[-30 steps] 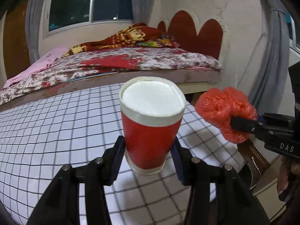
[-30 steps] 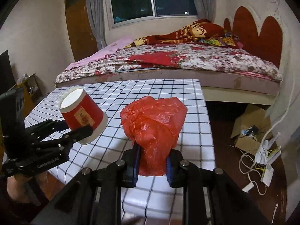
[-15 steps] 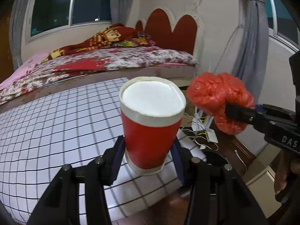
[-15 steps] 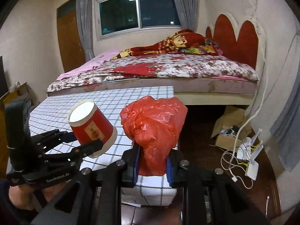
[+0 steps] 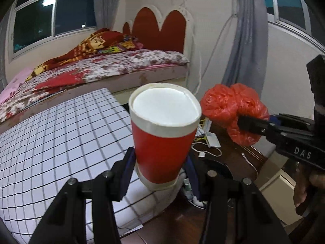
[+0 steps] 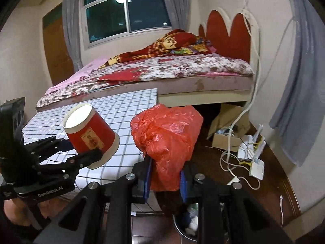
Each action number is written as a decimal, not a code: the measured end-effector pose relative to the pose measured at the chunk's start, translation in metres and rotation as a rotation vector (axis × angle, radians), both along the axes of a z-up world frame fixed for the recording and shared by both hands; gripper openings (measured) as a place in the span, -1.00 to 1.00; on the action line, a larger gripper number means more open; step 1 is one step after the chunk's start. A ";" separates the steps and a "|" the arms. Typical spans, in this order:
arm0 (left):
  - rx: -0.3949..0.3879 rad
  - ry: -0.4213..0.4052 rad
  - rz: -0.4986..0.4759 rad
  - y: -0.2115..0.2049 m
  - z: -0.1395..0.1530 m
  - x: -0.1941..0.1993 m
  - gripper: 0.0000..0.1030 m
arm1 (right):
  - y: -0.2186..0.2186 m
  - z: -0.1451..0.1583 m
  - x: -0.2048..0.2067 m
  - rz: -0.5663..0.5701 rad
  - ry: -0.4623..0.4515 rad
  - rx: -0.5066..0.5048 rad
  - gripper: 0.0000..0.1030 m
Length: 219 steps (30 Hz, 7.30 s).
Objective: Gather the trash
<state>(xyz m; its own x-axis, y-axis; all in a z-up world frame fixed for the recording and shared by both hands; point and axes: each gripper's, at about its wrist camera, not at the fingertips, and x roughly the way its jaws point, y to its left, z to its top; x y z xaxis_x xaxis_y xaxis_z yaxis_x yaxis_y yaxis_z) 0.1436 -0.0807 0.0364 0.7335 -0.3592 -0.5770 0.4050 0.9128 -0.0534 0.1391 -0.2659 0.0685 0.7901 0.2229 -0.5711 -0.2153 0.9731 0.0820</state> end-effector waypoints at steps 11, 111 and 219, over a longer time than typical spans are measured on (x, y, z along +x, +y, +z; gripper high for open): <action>0.017 0.036 -0.098 -0.056 -0.015 -0.013 -0.03 | -0.068 -0.024 -0.025 -0.133 0.052 0.004 -0.53; 0.150 0.361 0.031 -0.108 -0.197 0.022 0.95 | -0.122 -0.233 0.023 -0.197 0.579 -0.183 0.98; 0.054 -0.170 0.141 0.059 0.046 -0.196 0.99 | 0.077 0.049 -0.224 -0.239 -0.068 -0.160 0.98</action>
<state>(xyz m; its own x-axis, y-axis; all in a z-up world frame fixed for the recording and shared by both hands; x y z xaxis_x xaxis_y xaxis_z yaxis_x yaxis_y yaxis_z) -0.0523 -0.0221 0.0825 0.8624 -0.2183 -0.4568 0.2725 0.9606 0.0553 -0.0848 -0.1892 0.1176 0.8468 -0.0625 -0.5282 0.0218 0.9963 -0.0829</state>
